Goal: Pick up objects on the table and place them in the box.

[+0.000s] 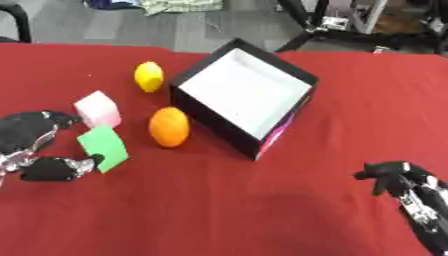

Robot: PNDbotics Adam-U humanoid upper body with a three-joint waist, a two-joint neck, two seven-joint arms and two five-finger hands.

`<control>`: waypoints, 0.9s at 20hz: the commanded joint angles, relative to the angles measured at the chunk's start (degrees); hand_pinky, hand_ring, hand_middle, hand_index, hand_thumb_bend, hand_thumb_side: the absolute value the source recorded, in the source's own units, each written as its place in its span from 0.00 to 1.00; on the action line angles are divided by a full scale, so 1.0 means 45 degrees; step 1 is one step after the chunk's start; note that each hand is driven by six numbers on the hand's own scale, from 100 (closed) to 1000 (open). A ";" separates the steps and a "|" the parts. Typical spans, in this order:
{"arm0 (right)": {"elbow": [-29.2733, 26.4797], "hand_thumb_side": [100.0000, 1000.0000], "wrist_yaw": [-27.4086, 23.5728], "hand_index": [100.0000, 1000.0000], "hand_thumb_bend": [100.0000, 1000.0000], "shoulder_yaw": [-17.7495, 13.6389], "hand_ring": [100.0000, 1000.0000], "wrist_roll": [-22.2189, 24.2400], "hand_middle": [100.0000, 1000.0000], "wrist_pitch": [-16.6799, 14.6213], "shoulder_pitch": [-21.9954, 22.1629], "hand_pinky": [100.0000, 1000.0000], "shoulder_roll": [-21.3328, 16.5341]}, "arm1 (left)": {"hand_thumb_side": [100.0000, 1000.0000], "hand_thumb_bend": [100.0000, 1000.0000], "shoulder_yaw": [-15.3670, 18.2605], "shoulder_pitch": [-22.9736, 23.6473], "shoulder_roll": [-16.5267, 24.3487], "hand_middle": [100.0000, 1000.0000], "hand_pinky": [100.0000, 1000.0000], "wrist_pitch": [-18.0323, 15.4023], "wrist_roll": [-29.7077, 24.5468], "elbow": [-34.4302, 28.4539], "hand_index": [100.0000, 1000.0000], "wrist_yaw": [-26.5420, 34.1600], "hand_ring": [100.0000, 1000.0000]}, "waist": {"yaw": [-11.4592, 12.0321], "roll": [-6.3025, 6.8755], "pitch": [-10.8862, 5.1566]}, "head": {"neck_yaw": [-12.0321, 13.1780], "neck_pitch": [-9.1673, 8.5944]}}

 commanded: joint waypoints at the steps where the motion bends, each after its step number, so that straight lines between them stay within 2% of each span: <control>1: -0.0310 0.43 -0.0028 0.65 0.00 0.0013 0.69 -0.0024 0.35 -0.0016 -0.0073 1.00 -0.0166 | 0.80 0.32 -0.0037 -0.0209 0.0100 0.71 0.73 0.0144 0.0260 0.0378 0.92 -0.0022 0.64 | -0.0008 0.0214 -0.0132 | 0.0034 -0.0012; 6: -0.0310 0.44 -0.0025 0.65 0.00 0.0012 0.69 -0.0033 0.35 -0.0022 -0.0062 1.00 -0.0175 | 0.81 0.33 -0.0265 -0.0314 -0.0076 0.71 0.73 0.0069 0.0427 0.0967 0.92 0.0082 0.65 | 0.0009 0.0208 -0.0129 | 0.0045 -0.0012; 11: -0.0310 0.44 -0.0016 0.65 0.00 0.0018 0.69 -0.0028 0.35 -0.0031 -0.0051 1.00 -0.0175 | 0.77 0.29 -0.0394 -0.0348 -0.0225 0.70 0.73 0.0016 0.0529 0.1459 0.91 0.0049 0.63 | 0.0025 0.0202 -0.0121 | 0.0039 -0.0012; 14: -0.0310 0.44 -0.0014 0.65 0.00 0.0011 0.69 -0.0035 0.35 -0.0034 -0.0048 1.00 -0.0176 | 0.53 0.14 -0.0467 -0.0347 -0.0333 0.63 0.72 -0.0039 0.0697 0.1648 0.86 0.0185 0.58 | 0.0031 0.0197 -0.0118 | 0.0034 -0.0012; 15: -0.0310 0.44 -0.0014 0.65 0.00 0.0012 0.69 -0.0036 0.35 -0.0034 -0.0048 1.00 -0.0177 | 0.47 0.11 -0.0479 -0.0343 -0.0356 0.61 0.72 -0.0051 0.0777 0.1680 0.85 0.0285 0.57 | 0.0034 0.0196 -0.0118 | 0.0038 -0.0012; 16: -0.0310 0.44 -0.0013 0.65 0.00 0.0014 0.69 -0.0035 0.35 -0.0033 -0.0047 1.00 -0.0177 | 0.25 0.04 -0.0477 -0.0341 -0.0371 0.55 0.71 -0.0055 0.0877 0.1693 0.80 0.0398 0.54 | 0.0036 0.0196 -0.0119 | 0.0038 -0.0012; 17: -0.0310 0.44 -0.0012 0.65 0.00 0.0013 0.69 -0.0035 0.35 -0.0032 -0.0047 1.00 -0.0177 | 0.12 0.00 -0.0461 -0.0336 -0.0382 0.50 0.71 -0.0049 0.1011 0.1684 0.77 0.0532 0.51 | 0.0038 0.0196 -0.0119 | 0.0036 -0.0012; 18: -0.0310 0.44 -0.0011 0.65 0.00 0.0011 0.69 -0.0039 0.35 -0.0031 -0.0047 1.00 -0.0176 | 0.10 0.00 -0.0423 -0.0332 -0.0388 0.47 0.70 -0.0028 0.1193 0.1646 0.74 0.0679 0.50 | 0.0040 0.0197 -0.0120 | 0.0031 -0.0012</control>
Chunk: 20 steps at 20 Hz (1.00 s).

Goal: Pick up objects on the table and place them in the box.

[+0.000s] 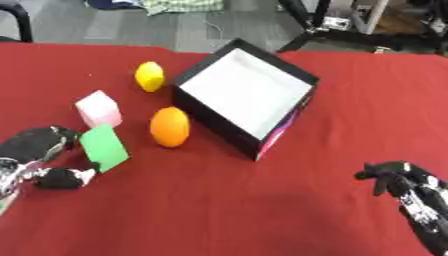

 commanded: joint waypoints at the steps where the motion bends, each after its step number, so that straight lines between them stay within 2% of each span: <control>1: -0.0310 0.44 -0.0010 0.65 0.00 0.0007 0.69 -0.0040 0.35 -0.0026 -0.0052 1.00 -0.0160 | 0.10 0.00 0.0098 -0.0072 0.0165 0.45 0.70 0.0054 0.0531 -0.0060 0.72 0.0392 0.48 | 0.0007 0.0197 -0.0120 | 0.0014 -0.0013; 4: -0.0310 0.44 -0.0010 0.65 0.00 0.0000 0.69 -0.0055 0.35 -0.0021 -0.0054 1.00 -0.0157 | 0.11 0.00 0.0302 -0.0075 0.0173 0.39 0.69 0.0179 0.1277 -0.0436 0.66 0.0862 0.43 | 0.0012 0.0198 -0.0123 | -0.0011 -0.0013; 8: -0.0310 0.44 -0.0010 0.65 0.00 -0.0015 0.69 -0.0077 0.35 -0.0012 -0.0049 1.00 -0.0154 | 0.13 0.00 0.0722 -0.0219 0.0361 0.38 0.69 0.0351 0.2051 -0.1446 0.65 0.1594 0.42 | 0.0023 0.0203 -0.0136 | -0.0025 -0.0013; 12: -0.0310 0.44 -0.0018 0.65 0.00 -0.0009 0.69 -0.0081 0.35 -0.0002 -0.0032 1.00 -0.0164 | 0.15 0.00 0.1177 -0.0813 0.0888 0.37 0.69 0.0491 0.2449 -0.2694 0.65 0.2581 0.41 | 0.0024 0.0216 -0.0172 | -0.0043 -0.0013; 16: -0.0310 0.45 -0.0036 0.65 0.00 0.0026 0.69 -0.0057 0.35 0.0016 -0.0002 1.00 -0.0192 | 0.13 0.00 0.1157 -0.2096 0.1415 0.38 0.69 0.0407 0.2426 -0.3139 0.66 0.3342 0.42 | -0.0041 0.0231 -0.0222 | 0.0006 -0.0013; 20: -0.0310 0.48 -0.0069 0.65 0.00 0.0098 0.69 0.0014 0.35 0.0039 0.0020 1.00 -0.0222 | 0.13 0.00 0.0321 -0.3907 0.1517 0.38 0.69 0.0179 0.1724 -0.2800 0.66 0.3798 0.42 | -0.0197 0.0232 -0.0260 | 0.0077 -0.0013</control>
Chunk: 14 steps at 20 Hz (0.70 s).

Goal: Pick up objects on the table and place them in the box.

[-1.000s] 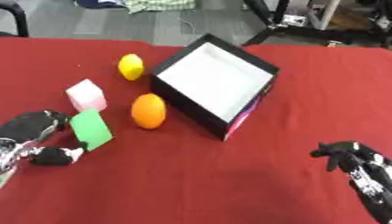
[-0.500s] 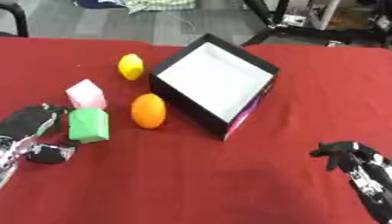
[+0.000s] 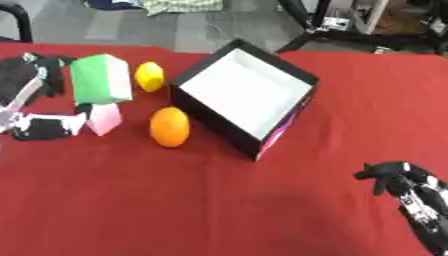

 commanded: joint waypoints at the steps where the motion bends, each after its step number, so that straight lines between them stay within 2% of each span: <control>1: -0.0310 0.48 -0.0079 0.65 0.00 0.0048 0.69 0.0033 0.35 0.0033 0.0005 1.00 -0.0213 | 0.13 0.00 -0.0613 -0.1246 0.0329 0.39 0.69 -0.0187 -0.0607 0.0268 0.66 0.0418 0.42 | -0.0079 0.0229 -0.0253 | 0.0086 -0.0013; 7: -0.0310 0.47 -0.0151 0.65 0.00 0.0146 0.69 0.0130 0.35 0.0087 0.0012 1.00 -0.0224 | 0.11 0.00 -0.2407 -0.4413 -0.0947 0.40 0.69 -0.0684 -0.1871 0.2636 0.67 0.0232 0.43 | -0.0270 0.0196 -0.0299 | 0.0197 -0.0013; 11: -0.0310 0.47 -0.0234 0.65 0.00 0.0219 0.69 0.0202 0.35 0.0134 -0.0023 1.00 -0.0205 | 0.09 0.00 -0.3365 -0.6207 -0.2376 0.41 0.69 -0.1167 -0.2290 0.5269 0.69 -0.0917 0.45 | -0.0417 0.0138 -0.0315 | 0.0306 -0.0013; 14: -0.0310 0.47 -0.0306 0.65 0.00 0.0278 0.69 0.0264 0.35 0.0173 -0.0068 1.00 -0.0181 | 0.09 0.00 -0.3681 -0.7034 -0.3485 0.43 0.69 -0.1658 -0.2108 0.7480 0.70 -0.2149 0.46 | -0.0556 0.0089 -0.0302 | 0.0380 -0.0013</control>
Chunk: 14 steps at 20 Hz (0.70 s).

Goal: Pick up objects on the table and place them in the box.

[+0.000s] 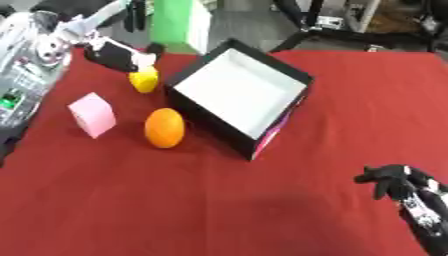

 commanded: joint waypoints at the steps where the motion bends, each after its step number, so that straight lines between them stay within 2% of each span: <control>1: -0.0310 0.47 -0.0180 0.65 0.00 0.0069 0.69 0.0100 0.35 0.0025 -0.0080 1.00 -0.0169 | 0.09 0.00 -0.0143 -0.0751 -0.1018 0.43 0.69 -0.0495 0.0230 0.2183 0.70 -0.1315 0.47 | -0.0096 0.0070 -0.0291 | 0.0092 -0.0015; 6: -0.0310 0.47 -0.0268 0.65 0.00 0.0180 0.69 0.0183 0.35 0.0099 -0.0145 1.00 -0.0111 | 0.09 0.00 0.0290 -0.1230 -0.2648 0.44 0.69 -0.1141 0.1518 0.5241 0.71 -0.2925 0.47 | -0.0285 -0.0018 -0.0221 | 0.0184 -0.0015; 8: -0.0310 0.47 -0.0288 0.65 0.00 0.0202 0.69 0.0187 0.35 0.0120 -0.0163 1.00 -0.0100 | 0.17 0.00 0.0406 -0.1290 -0.3102 0.48 0.70 -0.1227 0.2080 0.6002 0.76 -0.3366 0.49 | -0.0353 -0.0034 -0.0201 | 0.0219 -0.0015; 9: -0.0310 0.48 -0.0291 0.65 0.00 0.0205 0.69 0.0180 0.35 0.0129 -0.0171 1.00 -0.0097 | 0.29 0.00 0.0427 -0.1301 -0.3256 0.53 0.71 -0.1265 0.2308 0.6271 0.82 -0.3543 0.51 | -0.0375 -0.0036 -0.0192 | 0.0231 -0.0015; 10: -0.0310 0.48 -0.0291 0.65 0.00 0.0206 0.69 0.0169 0.35 0.0139 -0.0180 1.00 -0.0096 | 0.36 0.00 0.0431 -0.1302 -0.3373 0.55 0.71 -0.1301 0.2496 0.6477 0.84 -0.3706 0.53 | -0.0393 -0.0036 -0.0186 | 0.0241 -0.0015; 11: -0.0310 0.48 -0.0293 0.65 0.00 0.0207 0.69 0.0163 0.35 0.0143 -0.0191 1.00 -0.0095 | 0.62 0.09 0.0430 -0.1292 -0.3452 0.62 0.73 -0.1344 0.2638 0.6632 0.90 -0.3839 0.57 | -0.0404 -0.0032 -0.0182 | 0.0247 -0.0015; 12: -0.0310 0.47 -0.0294 0.65 0.00 0.0202 0.69 0.0160 0.35 0.0144 -0.0199 1.00 -0.0094 | 0.67 0.11 0.0431 -0.1279 -0.3499 0.64 0.73 -0.1385 0.2750 0.6736 0.90 -0.3939 0.58 | -0.0408 -0.0028 -0.0180 | 0.0246 -0.0015; 13: -0.0310 0.47 -0.0295 0.65 0.00 0.0193 0.69 0.0156 0.35 0.0145 -0.0204 1.00 -0.0095 | 0.84 0.19 0.0433 -0.1261 -0.3515 0.71 0.74 -0.1434 0.2848 0.6795 0.93 -0.4008 0.61 | -0.0407 -0.0022 -0.0180 | 0.0236 -0.0015; 14: -0.0310 0.47 -0.0294 0.65 0.00 0.0182 0.69 0.0148 0.35 0.0148 -0.0206 1.00 -0.0097 | 0.88 0.22 0.0418 -0.1232 -0.3509 0.73 0.75 -0.1519 0.2878 0.6843 0.94 -0.4045 0.63 | -0.0403 -0.0016 -0.0182 | 0.0220 -0.0015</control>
